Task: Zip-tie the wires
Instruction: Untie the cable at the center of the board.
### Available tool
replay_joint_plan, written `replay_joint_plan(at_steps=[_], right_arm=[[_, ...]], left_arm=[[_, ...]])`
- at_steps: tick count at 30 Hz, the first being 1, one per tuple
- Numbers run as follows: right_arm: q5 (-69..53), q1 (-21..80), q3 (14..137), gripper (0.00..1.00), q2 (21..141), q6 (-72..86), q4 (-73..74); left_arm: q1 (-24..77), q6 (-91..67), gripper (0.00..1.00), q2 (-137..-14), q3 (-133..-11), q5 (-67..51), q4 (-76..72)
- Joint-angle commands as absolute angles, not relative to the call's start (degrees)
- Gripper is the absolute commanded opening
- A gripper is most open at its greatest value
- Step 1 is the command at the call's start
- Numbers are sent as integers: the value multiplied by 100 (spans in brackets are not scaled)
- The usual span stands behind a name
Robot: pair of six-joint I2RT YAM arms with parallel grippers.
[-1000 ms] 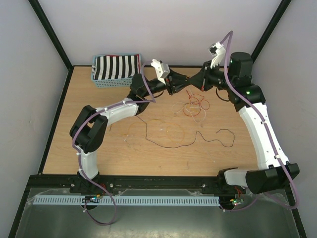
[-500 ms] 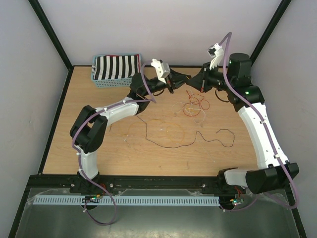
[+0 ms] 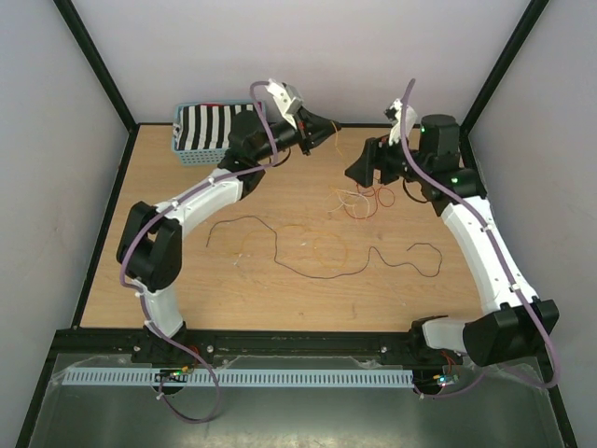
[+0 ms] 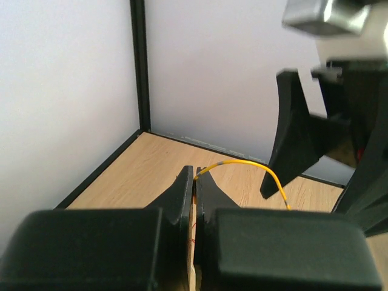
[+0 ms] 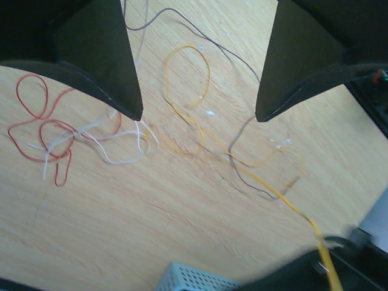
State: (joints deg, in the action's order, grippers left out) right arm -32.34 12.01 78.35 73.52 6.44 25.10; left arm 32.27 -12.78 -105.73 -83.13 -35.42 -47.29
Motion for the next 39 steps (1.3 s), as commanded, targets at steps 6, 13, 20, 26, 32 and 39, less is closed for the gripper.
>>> replay_joint_plan(at_steps=[6,13,20,26,32,39], right_arm=[[-3144,1189,6305,96,6881,536,1062],[-3644,1274,5711,84,7187,802,111],[-3535,1751,5729,72,7575,565,40],[-3305,1818,5760,50,7891,449,256],[-2641,1824,5791,0,7815,308,502],[-1729,1472,5794,0,7366,424,783]], left_arm=[[3197,-1118,0,-10200,-9016,-3360,-3232],[3196,-1087,0,-10202,-9105,-3344,-3104],[3198,-1071,0,-10195,-9190,-3284,-2948],[3194,-969,0,-10150,-9311,-3199,-2621],[3009,-970,0,-10085,-9393,-2944,-2148],[1785,-1934,0,-9888,-8930,-2906,-1601]])
